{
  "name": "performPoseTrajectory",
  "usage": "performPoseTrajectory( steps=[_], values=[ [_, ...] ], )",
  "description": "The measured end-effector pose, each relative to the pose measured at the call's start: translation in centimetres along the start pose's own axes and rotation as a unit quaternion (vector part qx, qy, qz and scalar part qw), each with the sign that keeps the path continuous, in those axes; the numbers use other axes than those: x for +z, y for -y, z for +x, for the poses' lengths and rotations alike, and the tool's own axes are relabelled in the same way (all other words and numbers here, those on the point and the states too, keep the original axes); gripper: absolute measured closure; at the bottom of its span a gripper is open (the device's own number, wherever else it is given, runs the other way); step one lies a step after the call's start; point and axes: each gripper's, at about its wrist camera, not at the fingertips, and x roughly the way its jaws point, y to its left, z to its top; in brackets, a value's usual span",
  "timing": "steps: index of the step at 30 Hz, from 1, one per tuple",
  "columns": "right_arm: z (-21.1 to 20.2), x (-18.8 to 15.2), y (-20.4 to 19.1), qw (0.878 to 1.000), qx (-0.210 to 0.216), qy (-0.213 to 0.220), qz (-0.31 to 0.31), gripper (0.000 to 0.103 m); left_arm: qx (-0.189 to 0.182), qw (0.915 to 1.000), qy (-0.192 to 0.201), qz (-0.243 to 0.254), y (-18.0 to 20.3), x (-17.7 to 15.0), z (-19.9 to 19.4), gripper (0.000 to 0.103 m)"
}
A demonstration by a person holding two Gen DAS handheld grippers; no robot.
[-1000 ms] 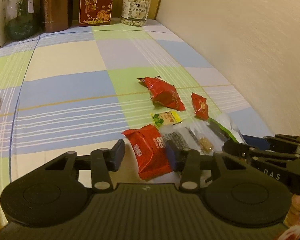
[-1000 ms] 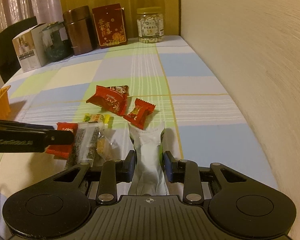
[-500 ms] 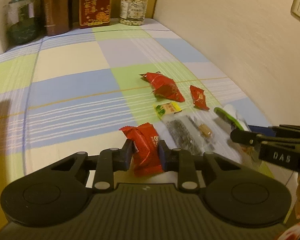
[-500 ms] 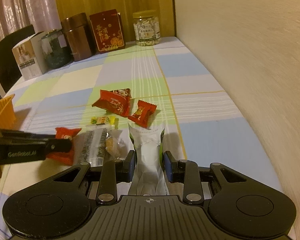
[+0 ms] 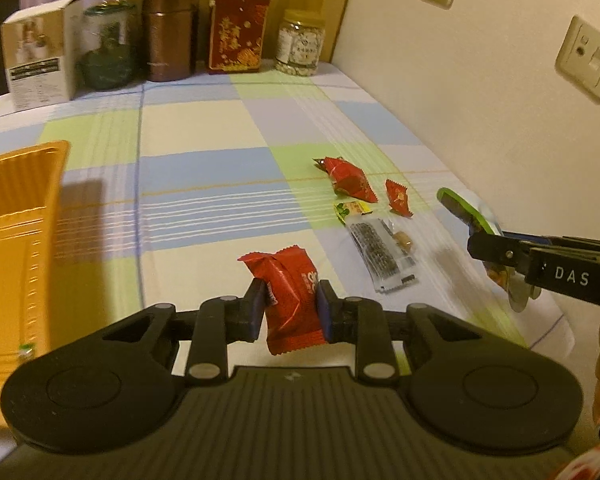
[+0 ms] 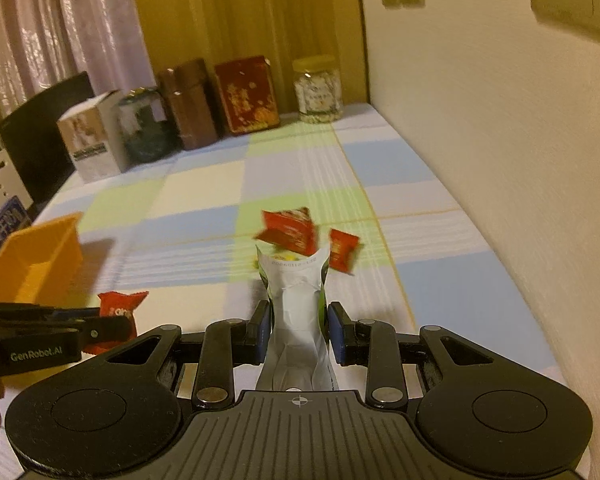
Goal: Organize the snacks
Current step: 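Carry both snacks over the orange tray and release them inside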
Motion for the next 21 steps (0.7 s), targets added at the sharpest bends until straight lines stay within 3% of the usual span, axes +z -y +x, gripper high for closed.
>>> performPoseTrajectory(
  steps=[11,21],
  values=[
    [-4.0,0.4,-6.5,0.999,0.032,0.016,-0.007,0.072,0.023,0.9993,0.021,-0.021,-2.5,-2.1,-7.3,0.078],
    [-5.3,0.2,-11.9,0.997,0.069,0.019,-0.016,0.072,0.059,0.9966,0.042,-0.040,-6.7,-3.3,-12.6,0.078]
  ],
)
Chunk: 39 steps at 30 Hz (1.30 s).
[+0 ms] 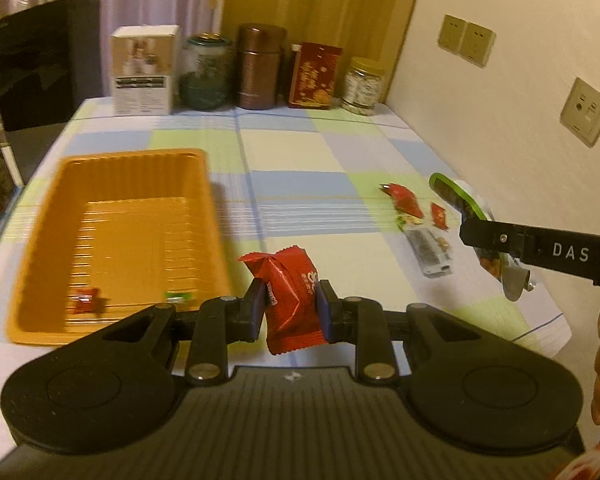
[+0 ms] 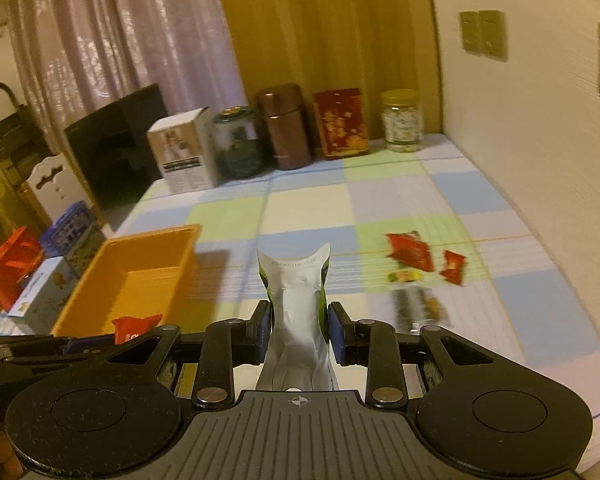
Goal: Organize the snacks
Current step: 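Carry both snacks over the orange tray and release them inside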
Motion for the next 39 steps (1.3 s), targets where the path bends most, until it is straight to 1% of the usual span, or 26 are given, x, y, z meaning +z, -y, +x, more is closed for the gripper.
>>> performPoseTrajectory(
  steps=[4,10,18,29,39],
  values=[
    [0.4,-0.2,-2.5,1.000,0.018,-0.003,-0.009,0.072,0.015,0.9999,0.005,-0.007,-1.9,-0.1,-1.3,0.078],
    [2.1,-0.6,-6.1,0.999,0.035,-0.014,-0.026,0.072,0.037,0.9991,0.011,-0.020,-5.0,-0.1,-2.7,0.078],
    [4.6,-0.6,-9.9,0.997,0.058,-0.026,-0.042,0.072,0.056,0.9978,0.016,-0.033,-9.1,0.7,-3.4,0.078],
    [8.8,-0.2,-13.4,0.995,0.078,-0.044,-0.052,0.072,0.063,0.9977,-0.002,-0.024,-12.7,1.5,-1.3,0.078],
    [13.0,0.3,-14.4,0.993,0.092,-0.062,-0.038,0.072,0.063,0.9977,-0.022,-0.008,-14.7,2.4,2.2,0.078]
  ],
)
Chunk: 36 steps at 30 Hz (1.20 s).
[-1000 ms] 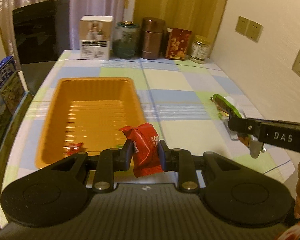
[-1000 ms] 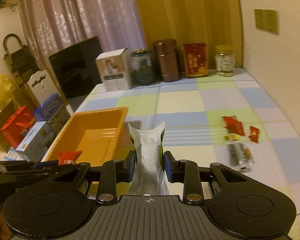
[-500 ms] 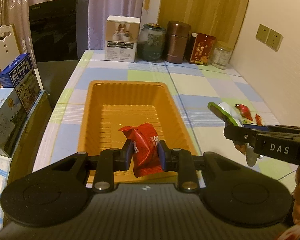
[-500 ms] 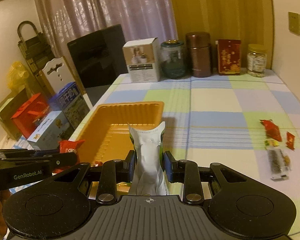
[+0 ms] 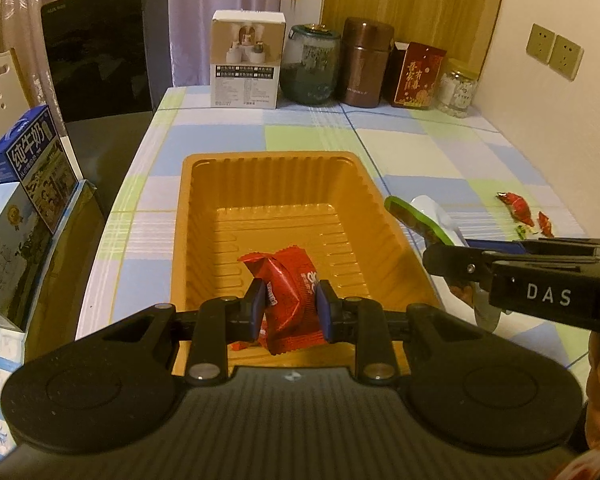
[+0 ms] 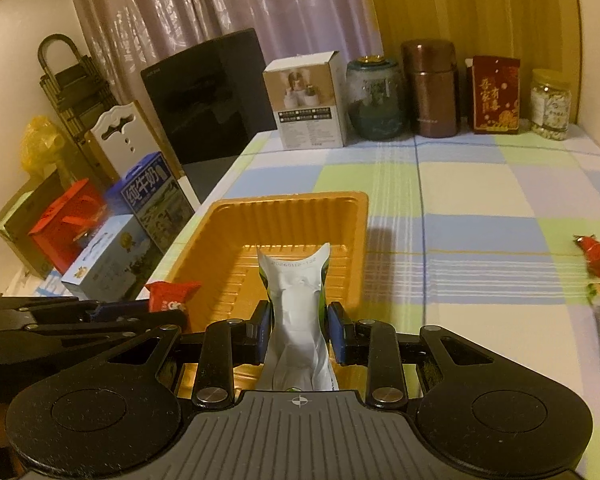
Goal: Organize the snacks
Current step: 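Carry both snacks over the orange tray and release them inside, then move both open tools back toward the remaining snacks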
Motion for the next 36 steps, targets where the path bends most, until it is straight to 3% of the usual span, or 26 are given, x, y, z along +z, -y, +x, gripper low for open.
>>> performPoseTrajectory(
  steps=[13,14,29,31,32,33,36],
  values=[
    [4.0,0.2,0.8,1.000,0.000,-0.022,0.019,0.072,-0.003,0.9996,-0.026,0.011,-1.2,0.2,4.5,0.075],
    [4.1,0.2,0.8,1.000,0.001,-0.023,0.020,0.072,-0.003,0.9995,-0.027,0.013,-1.2,0.2,4.5,0.071],
    [4.8,0.4,0.0,0.999,0.032,-0.026,0.036,0.072,0.010,0.9999,-0.009,-0.002,-3.1,0.3,2.1,0.070],
    [4.8,0.6,0.0,0.998,0.033,-0.020,0.048,0.065,0.011,0.9999,-0.009,-0.003,-3.3,0.2,1.8,0.070],
    [4.6,0.7,0.0,0.998,0.032,-0.015,0.052,0.050,0.011,0.9999,-0.009,-0.005,-3.4,0.1,1.7,0.070],
    [4.4,0.8,-0.1,0.998,0.034,-0.010,0.054,0.044,0.011,0.9999,-0.009,-0.006,-3.5,0.0,1.5,0.070],
    [3.7,1.0,0.0,0.998,0.030,-0.005,0.051,0.044,0.013,0.9998,-0.007,-0.009,-3.5,-0.2,1.0,0.070]
  ],
)
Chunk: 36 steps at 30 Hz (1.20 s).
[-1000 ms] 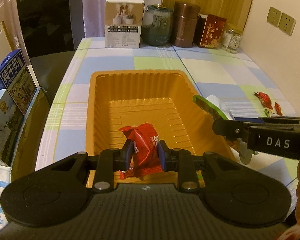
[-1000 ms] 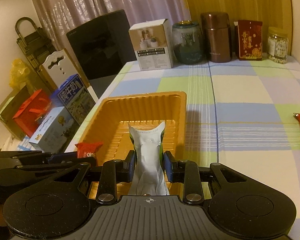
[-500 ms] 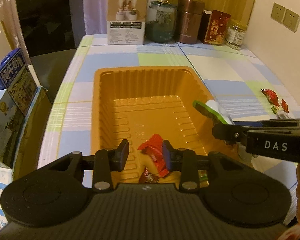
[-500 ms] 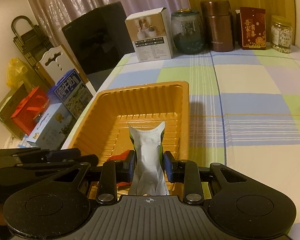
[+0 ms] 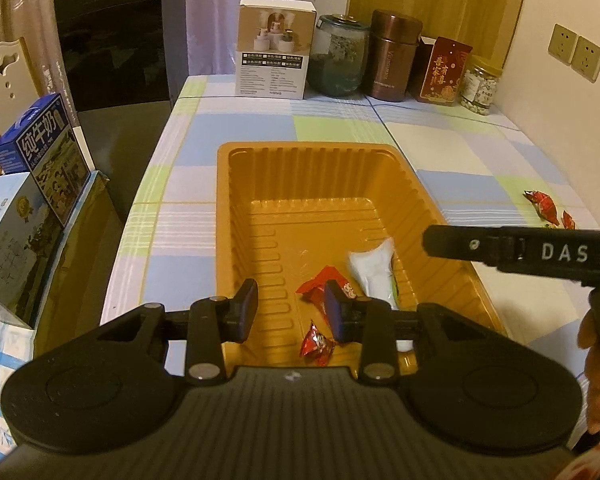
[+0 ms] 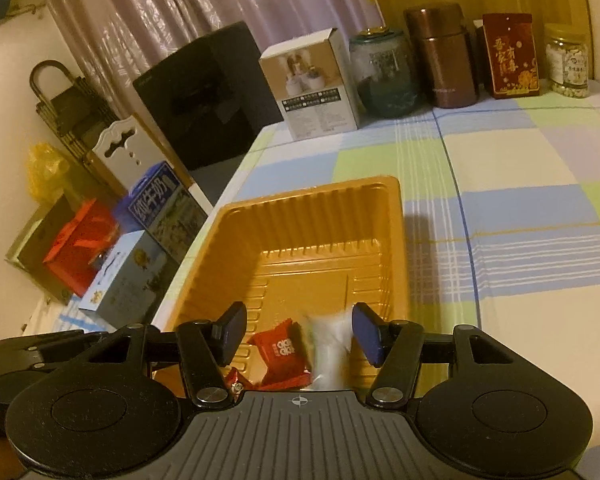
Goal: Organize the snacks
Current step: 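Move both open tools back toward the remaining snacks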
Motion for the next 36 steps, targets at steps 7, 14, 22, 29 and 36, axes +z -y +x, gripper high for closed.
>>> performPoseTrajectory(
  steps=[7,14,22,29,36],
  values=[
    [-3.1,-0.6,0.6,0.999,-0.041,0.012,-0.011,0.044,-0.007,0.9999,0.008,-0.009,1.0,-0.6,-1.9,0.070],
    [-8.0,-2.6,2.1,0.995,-0.089,0.033,-0.024,0.044,-0.019,0.9997,0.014,0.000,3.6,-1.3,-4.1,0.069],
    [-14.3,-5.0,5.5,0.988,-0.145,0.052,-0.014,0.044,-0.049,0.9983,0.032,0.009,8.3,-1.8,-6.3,0.057],
    [-19.1,-6.3,9.1,0.980,-0.187,0.069,0.010,0.044,-0.080,0.9958,0.033,0.032,13.5,-2.2,-6.9,0.052],
    [-22.4,-6.8,12.3,0.974,-0.210,0.082,0.035,0.024,-0.101,0.9929,0.027,0.056,18.2,-2.4,-6.5,0.046]
  ],
)
